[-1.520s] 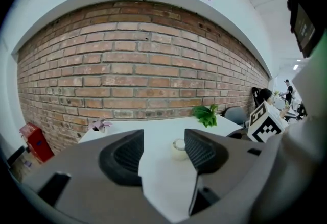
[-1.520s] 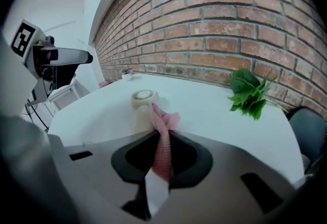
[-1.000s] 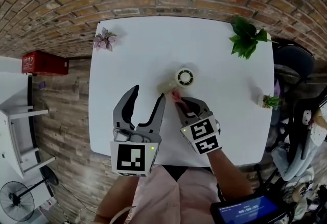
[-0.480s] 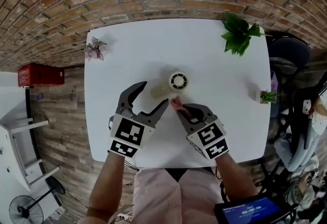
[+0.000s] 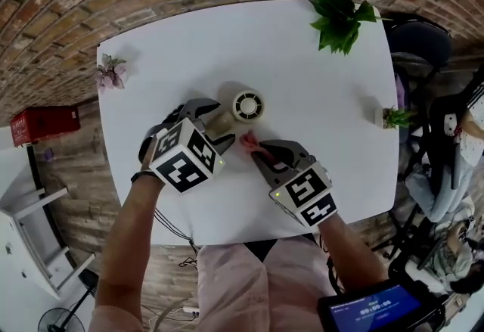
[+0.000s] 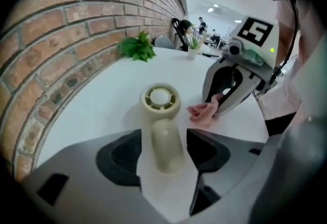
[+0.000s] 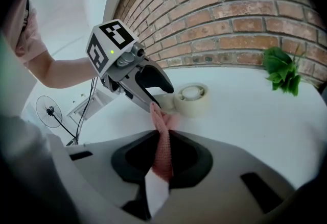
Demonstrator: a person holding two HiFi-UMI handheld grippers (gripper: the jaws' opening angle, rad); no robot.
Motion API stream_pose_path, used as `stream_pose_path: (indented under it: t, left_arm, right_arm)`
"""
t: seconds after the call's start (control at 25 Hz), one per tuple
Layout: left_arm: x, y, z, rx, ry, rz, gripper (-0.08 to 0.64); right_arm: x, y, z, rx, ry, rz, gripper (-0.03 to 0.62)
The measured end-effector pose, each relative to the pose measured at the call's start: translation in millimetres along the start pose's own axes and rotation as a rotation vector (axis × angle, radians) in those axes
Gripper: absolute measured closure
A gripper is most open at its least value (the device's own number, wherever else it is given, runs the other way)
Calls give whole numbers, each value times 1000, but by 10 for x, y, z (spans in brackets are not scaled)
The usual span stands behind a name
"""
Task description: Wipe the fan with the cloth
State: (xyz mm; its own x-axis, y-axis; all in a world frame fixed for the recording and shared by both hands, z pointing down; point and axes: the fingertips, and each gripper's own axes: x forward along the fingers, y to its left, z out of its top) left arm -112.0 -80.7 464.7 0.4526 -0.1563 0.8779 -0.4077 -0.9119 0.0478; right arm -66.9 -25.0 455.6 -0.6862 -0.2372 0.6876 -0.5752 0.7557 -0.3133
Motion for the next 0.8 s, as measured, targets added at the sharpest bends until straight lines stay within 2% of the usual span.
stream_pose_path:
  t: [0.08, 0.28, 0.52, 0.8]
  left_arm:
    - [67, -27, -57, 53, 50, -16, 358]
    - [114, -68, -43, 96, 87, -51, 368]
    - [125, -81, -32, 140, 116, -59, 368]
    - [124, -95, -39, 169, 112, -54, 368]
  right_arm:
    - [7, -14, -4, 4, 1, -7, 540]
    - [76, -69, 14, 70, -2, -39, 540]
    - [254, -120, 132, 282, -25, -75, 541]
    - [283, -186, 141, 536, -59, -72, 545]
